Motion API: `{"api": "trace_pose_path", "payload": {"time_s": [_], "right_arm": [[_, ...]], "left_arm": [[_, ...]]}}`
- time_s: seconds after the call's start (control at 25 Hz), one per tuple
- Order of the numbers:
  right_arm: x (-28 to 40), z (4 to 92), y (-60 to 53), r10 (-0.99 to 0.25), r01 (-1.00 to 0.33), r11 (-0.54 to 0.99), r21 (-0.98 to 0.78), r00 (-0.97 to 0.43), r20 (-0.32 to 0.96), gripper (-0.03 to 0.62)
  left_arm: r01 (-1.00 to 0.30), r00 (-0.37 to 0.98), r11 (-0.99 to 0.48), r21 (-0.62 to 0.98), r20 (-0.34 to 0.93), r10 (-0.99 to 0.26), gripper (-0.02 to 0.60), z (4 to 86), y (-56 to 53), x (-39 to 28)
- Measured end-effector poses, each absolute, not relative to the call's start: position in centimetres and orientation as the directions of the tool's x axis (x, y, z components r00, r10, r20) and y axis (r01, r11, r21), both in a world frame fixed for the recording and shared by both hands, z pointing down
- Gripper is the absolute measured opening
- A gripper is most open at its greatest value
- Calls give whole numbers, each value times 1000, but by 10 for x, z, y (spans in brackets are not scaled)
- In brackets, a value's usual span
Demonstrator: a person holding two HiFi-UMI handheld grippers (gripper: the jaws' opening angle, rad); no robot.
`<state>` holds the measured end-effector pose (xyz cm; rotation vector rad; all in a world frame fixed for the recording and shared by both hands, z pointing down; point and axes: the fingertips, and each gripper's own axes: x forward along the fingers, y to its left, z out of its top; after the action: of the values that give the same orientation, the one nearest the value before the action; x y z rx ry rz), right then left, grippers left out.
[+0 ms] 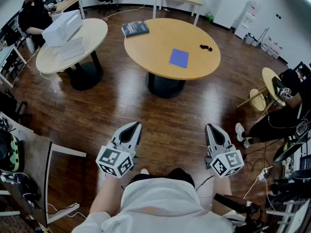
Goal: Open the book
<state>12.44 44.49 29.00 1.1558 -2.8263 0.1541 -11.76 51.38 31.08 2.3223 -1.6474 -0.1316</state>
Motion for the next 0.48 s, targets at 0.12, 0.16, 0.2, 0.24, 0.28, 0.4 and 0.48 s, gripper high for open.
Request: {"api": "trace_pose_path", "payload": {"time_s": [0.12, 0.16, 0.2, 0.24, 0.28, 0.4, 0.48], "right_arm": [[116, 290, 433, -710, -719, 688, -96, -695, 113, -2], [112, 292, 430, -712, -721, 685, -102, -693, 116, -3], [108, 294, 426, -710, -720, 686, -105, -694, 119, -2], [104, 297, 422, -707, -718, 688, -106, -696, 124, -2], [100, 301, 417, -704, -715, 690, -107, -699, 129, -2], [86, 311, 397, -682, -696, 709, -116, -718, 138, -3], [81, 316, 381, -671, -685, 717, -127, -728, 140, -2]], "left_arm": [[-904, 352, -310, 293, 100, -931, 9, 318, 506, -132], [-903, 354, -311, 296, 104, -929, 9, 321, 502, -136], [-902, 356, -312, 299, 108, -928, 9, 324, 497, -139], [-901, 359, -313, 301, 110, -927, 9, 327, 491, -140], [-900, 362, -315, 302, 111, -926, 9, 328, 483, -141], [-899, 369, -324, 295, 109, -923, 9, 329, 460, -141], [-903, 367, -325, 280, 114, -923, 9, 328, 445, -142]]}}
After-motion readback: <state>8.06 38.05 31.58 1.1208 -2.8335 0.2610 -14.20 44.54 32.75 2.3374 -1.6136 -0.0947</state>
